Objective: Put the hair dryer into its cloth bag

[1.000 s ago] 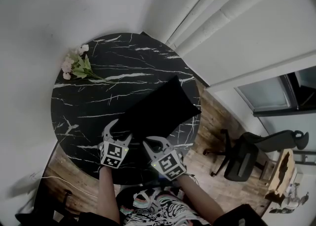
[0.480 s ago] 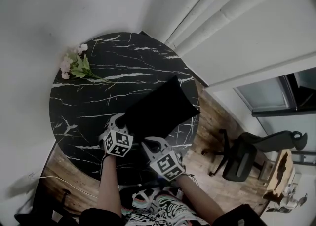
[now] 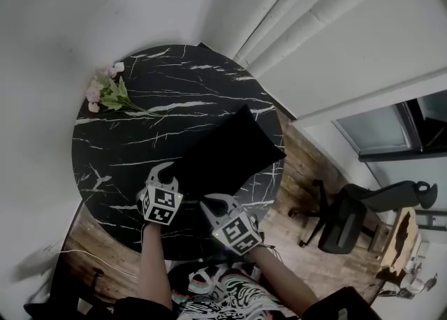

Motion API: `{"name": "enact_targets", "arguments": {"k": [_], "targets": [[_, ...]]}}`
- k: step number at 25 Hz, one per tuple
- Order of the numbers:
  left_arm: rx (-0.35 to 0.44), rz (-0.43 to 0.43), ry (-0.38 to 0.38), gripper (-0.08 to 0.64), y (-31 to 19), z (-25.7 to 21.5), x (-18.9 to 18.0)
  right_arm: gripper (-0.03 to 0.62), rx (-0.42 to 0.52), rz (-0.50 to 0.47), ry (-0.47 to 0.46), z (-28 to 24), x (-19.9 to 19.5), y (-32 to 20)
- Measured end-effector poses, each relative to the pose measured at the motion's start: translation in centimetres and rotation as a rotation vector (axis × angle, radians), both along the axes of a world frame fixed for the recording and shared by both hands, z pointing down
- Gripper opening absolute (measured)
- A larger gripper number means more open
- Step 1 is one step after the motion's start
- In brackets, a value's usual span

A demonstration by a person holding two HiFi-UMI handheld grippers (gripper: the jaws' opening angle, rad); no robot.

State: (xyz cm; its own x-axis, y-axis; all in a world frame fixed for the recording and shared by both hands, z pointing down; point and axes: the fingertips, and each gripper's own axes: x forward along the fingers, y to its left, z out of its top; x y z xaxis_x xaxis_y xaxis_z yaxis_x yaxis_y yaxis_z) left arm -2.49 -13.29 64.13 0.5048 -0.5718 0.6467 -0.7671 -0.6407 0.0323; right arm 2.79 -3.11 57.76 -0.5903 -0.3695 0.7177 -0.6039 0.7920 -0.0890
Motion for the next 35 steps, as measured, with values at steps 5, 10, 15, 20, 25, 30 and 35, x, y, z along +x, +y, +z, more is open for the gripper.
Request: {"name": "enact_targets", "arguments": {"k": [5, 10, 15, 20, 25, 30, 35], "targets": [[-0.009, 0.01, 0.002, 0.015, 0.9, 0.0, -0.1, 0.028, -0.004, -0.016, -0.002, -0.3, -0.4, 0.7], [0.007, 0.017, 0.006, 0.015, 1.3, -1.1, -0.2, 0.028, 0.002, -0.021, -0.015, -1.1, -0.9, 1.1], [0.027, 0.012, -0.002, 0.015, 1.5, -2.0, -1.1, 0.028, 0.01, -0.028, -0.043, -2.1, -1.7, 1.3], [0.042, -0.024, -0.025, 0.015, 2.2, -2.8, -3.4, 0.028, 0.012, -0.068, -0.084, -2.9, -4.1, 2.4], [-0.028, -0.043, 0.004, 0.017, 3.3, -2.1, -5.1, 0.028, 0.047, -0.099, -0.055, -2.5, -5.6, 3.0], [-0.097, -0.02, -0.047, 0.269, 5.9, 0.0, -5.6, 0.031, 0.046, 0.047, -0.048, -2.3, -3.3, 2.4], [-0.083, -0.111, 0.034, 0.233, 9.2, -2.8, -6.9, 0.03, 0.154, 0.216, -0.105, -5.2, 0.9, 1.9]]}}
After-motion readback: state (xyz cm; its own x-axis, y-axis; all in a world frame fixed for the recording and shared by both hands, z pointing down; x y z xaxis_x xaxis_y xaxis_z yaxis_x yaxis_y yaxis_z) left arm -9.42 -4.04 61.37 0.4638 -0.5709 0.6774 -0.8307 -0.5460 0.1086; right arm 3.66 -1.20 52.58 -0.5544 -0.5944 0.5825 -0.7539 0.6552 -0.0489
